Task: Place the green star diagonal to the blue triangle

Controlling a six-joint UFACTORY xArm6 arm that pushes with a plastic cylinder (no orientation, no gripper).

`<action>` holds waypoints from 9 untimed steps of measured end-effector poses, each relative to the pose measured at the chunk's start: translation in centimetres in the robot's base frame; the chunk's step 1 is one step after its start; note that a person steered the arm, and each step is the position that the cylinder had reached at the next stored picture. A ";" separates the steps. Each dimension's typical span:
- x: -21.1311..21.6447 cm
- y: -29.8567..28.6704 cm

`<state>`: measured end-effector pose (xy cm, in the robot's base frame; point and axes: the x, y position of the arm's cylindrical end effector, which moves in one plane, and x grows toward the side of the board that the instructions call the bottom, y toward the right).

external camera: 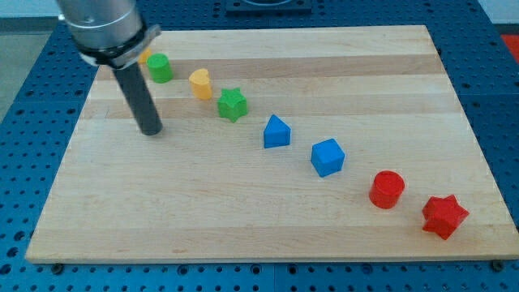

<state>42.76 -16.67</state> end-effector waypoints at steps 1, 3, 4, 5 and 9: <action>-0.8 4.4; -2.1 6.1; -2.6 8.5; -3.4 11.0; -8.7 17.4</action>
<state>34.02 0.69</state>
